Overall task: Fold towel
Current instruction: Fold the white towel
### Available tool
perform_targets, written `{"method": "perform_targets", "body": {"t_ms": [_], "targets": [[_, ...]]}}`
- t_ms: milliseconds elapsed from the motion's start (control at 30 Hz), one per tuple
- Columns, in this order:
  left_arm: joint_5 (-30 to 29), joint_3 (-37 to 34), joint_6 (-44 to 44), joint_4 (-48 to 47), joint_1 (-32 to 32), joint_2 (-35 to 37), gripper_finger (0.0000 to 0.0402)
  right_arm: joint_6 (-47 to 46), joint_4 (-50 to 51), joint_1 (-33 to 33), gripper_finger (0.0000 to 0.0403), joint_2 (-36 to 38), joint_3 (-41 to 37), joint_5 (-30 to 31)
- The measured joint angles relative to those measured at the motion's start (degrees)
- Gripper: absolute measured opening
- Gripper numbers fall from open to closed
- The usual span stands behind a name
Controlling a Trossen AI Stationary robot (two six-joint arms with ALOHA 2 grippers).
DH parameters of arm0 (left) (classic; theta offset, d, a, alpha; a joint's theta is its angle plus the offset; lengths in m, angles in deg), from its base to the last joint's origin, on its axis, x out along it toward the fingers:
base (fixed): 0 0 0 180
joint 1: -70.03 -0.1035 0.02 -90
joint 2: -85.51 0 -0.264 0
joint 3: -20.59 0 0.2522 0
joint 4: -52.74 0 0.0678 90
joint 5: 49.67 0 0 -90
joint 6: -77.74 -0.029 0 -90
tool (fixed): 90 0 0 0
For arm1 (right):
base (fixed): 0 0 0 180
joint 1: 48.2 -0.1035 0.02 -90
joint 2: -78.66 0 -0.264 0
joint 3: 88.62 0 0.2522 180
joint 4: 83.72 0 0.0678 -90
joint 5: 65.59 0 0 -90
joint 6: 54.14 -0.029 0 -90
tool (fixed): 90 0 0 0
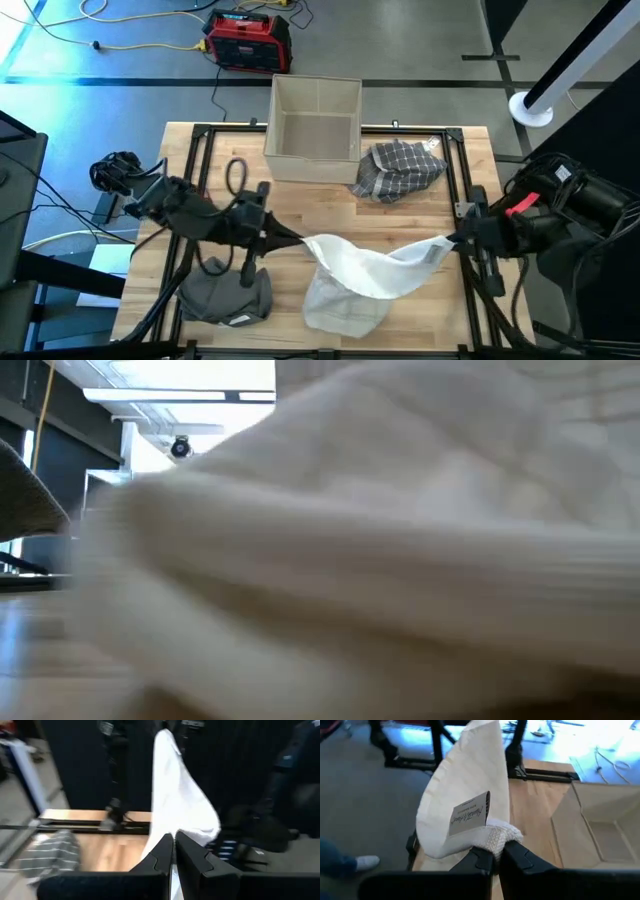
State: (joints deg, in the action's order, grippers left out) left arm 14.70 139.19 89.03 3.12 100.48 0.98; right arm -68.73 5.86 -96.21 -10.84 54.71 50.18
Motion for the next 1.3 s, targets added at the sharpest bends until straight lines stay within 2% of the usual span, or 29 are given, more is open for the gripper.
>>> {"method": "perform_targets", "body": {"t_ms": [233,267,367,533,633,733,867,1033,1100,1233,1300], "targets": [[13.0,-0.9,-3.0,-0.5,-4.0,0.0,0.0003,8.7,-16.5,7.8,0.0000,-0.1,-7.6,-14.9],[14.7,-0.9,-4.0,-1.0,-4.3,0.1,0.0003,9.4,-17.1,9.3,0.0000,-0.1,-8.2,-15.5],[16.1,-0.9,-5.8,-5.8,-4.6,1.5,0.0003,11.6,-17.5,14.8,0.0000,-0.1,-8.7,-18.5],[18.2,-0.9,-8.9,-13.9,-5.2,3.7,0.0003,14.0,-18.7,25.4,0.0000,0.1,-8.7,-30.0],[17.4,-0.9,-12.0,-18.4,-5.3,6.0,0.0003,14.0,-15.6,29.7,0.0000,0.9,-8.7,-30.8],[18.0,-0.9,-17.0,-18.8,-5.9,8.9,0.0003,14.0,-10.6,31.9,0.0000,3.1,-8.7,-27.9],[17.7,-0.9,-18.9,-21.1,-8.5,12.4,0.0003,13.0,-4.6,32.2,0.0000,8.3,-8.7,-18.8],[15.6,-0.9,-16.2,-24.7,-11.9,13.9,0.0003,13.7,-7.1,28.8,0.0000,15.0,-8.7,-7.2],[12.1,-0.9,-14.0,-27.5,-12.2,14.0,0.0003,14.9,-9.2,27.3,0.0000,17.4,-8.7,-3.0],[-0.9,-0.9,-8.5,-28.1,-11.9,14.0,0.0003,17.3,-13.2,24.4,0.0000,22.1,-8.7,5.4],[-3.6,-0.9,-11.4,-24.3,-11.9,13.7,0.0003,18.5,-14.8,24.0,0.0000,23.4,-8.7,7.7]]}}
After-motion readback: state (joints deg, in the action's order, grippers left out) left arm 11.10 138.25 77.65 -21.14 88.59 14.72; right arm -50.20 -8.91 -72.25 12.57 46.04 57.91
